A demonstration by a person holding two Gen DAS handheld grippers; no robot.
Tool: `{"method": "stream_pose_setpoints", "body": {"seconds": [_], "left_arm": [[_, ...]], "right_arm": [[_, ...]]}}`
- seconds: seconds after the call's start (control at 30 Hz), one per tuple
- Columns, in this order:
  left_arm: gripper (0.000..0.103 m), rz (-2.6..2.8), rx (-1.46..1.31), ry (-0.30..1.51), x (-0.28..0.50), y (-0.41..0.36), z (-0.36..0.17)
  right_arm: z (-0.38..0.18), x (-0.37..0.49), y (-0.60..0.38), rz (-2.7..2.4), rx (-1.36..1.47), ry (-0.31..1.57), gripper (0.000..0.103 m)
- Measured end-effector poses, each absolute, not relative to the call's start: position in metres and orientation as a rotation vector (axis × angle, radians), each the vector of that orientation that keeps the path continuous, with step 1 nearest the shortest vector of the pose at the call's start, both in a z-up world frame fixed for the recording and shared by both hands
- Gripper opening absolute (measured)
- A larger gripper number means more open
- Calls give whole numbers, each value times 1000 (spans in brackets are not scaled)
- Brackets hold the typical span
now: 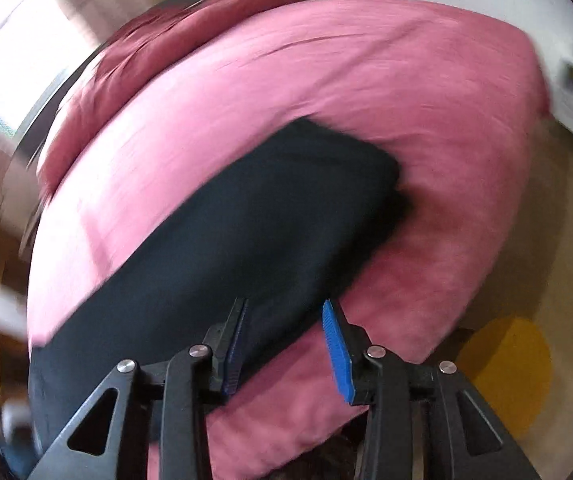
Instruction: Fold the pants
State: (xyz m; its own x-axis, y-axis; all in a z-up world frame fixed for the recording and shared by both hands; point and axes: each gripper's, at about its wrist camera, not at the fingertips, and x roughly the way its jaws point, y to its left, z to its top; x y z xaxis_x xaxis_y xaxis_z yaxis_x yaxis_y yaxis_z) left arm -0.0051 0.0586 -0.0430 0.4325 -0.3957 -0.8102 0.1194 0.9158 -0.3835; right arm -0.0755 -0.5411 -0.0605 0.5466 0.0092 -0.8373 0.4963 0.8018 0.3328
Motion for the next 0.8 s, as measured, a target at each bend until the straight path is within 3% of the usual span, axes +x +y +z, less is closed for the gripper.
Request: {"method": "stream_pose_setpoints", "body": {"seconds": [0.2,0.27,0.3,0.5,0.7,0.77,0.8], "left_arm": [[44,-12,-344,1022,-11,150,-31],[50,91,-374,1025,-14,173,-34],[51,125,-412,1028,-15,186,-37],[52,156,-577,1038,-22,223,-51],[50,145,-508,1096,-14,206,-69],[29,144,-494,1119,-12,200,-75],[28,157,-458,1124,-11,198,-77]], "right_arm": [[-62,-30,-395,64,298,1069,40],[-69,-14,-344,164,194,1099,45],[-74,-7,-319,206,136,1115,49],[-99,-3,-230,338,-100,1177,49],[-119,6,-205,310,-168,1211,49],[-121,7,-199,316,-176,1204,44],[-121,6,-197,323,-185,1202,34]]}}
